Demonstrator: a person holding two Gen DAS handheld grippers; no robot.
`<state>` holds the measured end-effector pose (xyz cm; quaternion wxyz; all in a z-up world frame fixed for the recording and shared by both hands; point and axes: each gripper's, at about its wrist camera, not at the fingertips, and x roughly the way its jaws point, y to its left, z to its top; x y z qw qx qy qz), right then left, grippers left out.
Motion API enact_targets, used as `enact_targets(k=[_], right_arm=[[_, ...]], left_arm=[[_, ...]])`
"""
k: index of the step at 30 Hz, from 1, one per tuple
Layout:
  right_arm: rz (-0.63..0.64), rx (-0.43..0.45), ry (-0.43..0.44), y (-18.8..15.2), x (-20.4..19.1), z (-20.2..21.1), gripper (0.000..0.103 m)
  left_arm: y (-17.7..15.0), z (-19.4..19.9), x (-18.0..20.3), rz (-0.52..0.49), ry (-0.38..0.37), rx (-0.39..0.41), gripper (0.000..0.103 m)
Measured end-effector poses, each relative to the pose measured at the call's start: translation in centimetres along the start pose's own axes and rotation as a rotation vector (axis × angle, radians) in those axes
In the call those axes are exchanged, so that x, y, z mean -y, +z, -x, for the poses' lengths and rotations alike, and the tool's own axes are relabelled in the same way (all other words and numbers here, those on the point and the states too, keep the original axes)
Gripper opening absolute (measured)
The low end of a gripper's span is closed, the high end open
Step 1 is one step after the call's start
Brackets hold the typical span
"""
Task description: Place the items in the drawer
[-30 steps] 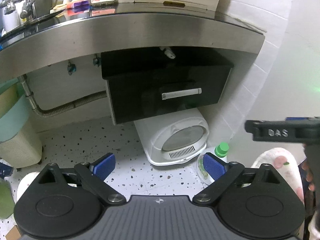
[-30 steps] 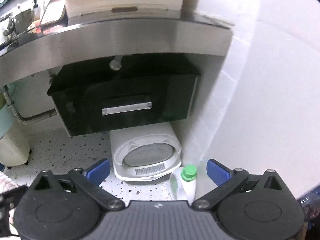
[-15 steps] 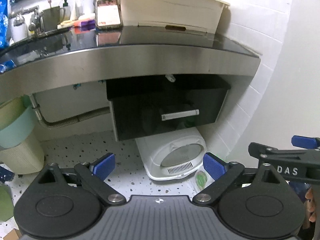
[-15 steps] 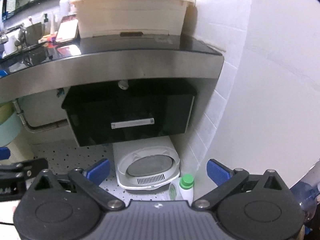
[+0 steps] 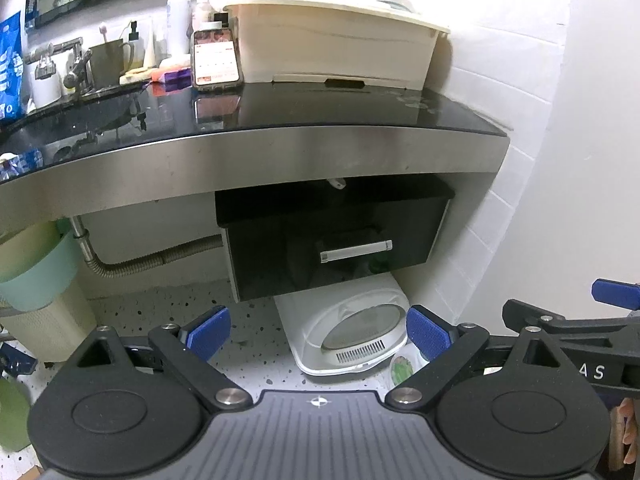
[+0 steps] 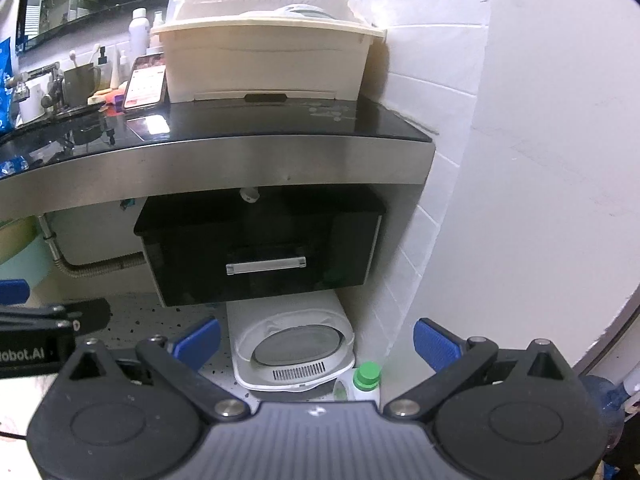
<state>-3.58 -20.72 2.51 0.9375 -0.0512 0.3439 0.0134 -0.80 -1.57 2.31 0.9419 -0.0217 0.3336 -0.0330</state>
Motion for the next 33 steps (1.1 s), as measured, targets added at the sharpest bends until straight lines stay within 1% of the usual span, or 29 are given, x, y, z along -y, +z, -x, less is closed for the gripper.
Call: enact_targets(k=[7,13,26,33], right_arm=[[-0.001,0.015,-0.017,-0.1,0.2,0.9,0.103],[0.013,0.030,-0.029,0.3,-0.1,1.1,0.103],[0.030,0.037,-0.031,0.7,-0.5,1.1,0.103],[0.018,0.045,-0.032,1.1,-0.4,1.0,0.103]], left_arm=[[0.1,0.5,0.3,-0.002,-0.010,0.004,0.096],[0.3,0.7,0.3,-0.003,-0.001,0.016,0.096],[0.6,0.7,0.0,0.016,-0.003,0.017,0.096],[1.1,0.6,0.1,0.020,-0.001,0.032,0.096]])
